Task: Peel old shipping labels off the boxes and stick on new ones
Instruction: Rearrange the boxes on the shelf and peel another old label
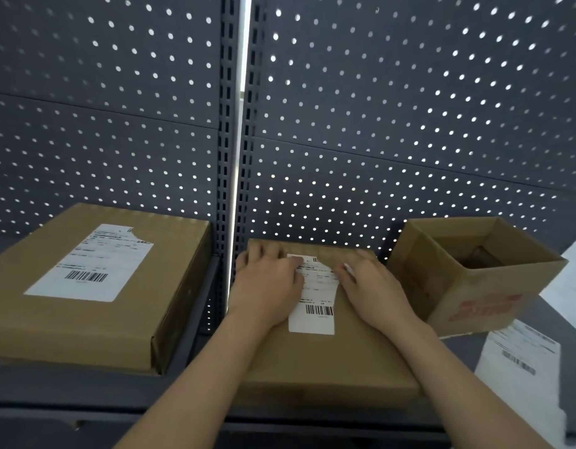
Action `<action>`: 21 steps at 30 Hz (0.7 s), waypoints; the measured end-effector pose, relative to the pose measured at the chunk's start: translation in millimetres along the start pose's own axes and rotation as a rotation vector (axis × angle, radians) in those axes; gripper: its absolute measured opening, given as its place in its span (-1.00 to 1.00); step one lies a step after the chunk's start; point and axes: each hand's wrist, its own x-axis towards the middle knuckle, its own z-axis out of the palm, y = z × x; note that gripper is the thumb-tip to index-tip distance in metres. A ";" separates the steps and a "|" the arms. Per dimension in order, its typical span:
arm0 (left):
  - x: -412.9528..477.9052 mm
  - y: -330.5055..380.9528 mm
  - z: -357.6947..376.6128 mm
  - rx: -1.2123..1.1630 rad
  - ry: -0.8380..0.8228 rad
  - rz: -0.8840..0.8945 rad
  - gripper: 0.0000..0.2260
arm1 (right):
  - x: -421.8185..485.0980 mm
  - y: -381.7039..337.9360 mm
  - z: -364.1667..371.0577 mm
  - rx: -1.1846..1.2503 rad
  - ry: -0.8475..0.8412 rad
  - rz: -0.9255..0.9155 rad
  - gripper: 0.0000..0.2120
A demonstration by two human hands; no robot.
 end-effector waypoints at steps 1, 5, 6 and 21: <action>0.0 -0.5 0.0 -0.002 0.003 -0.002 -0.63 | 0.0 0.6 -0.7 0.024 0.013 0.006 -0.73; 1.4 -1.5 0.4 -0.009 0.004 -0.012 -0.64 | 2.1 -2.0 -2.1 0.075 0.042 0.064 -0.66; 1.3 -1.3 1.2 -0.010 0.004 -0.011 -0.63 | 2.7 -2.7 -2.0 0.075 0.046 0.079 -0.66; 1.7 0.0 -0.5 0.000 -0.011 -0.009 -0.63 | 5.6 -6.1 3.8 -0.021 0.077 0.059 -0.82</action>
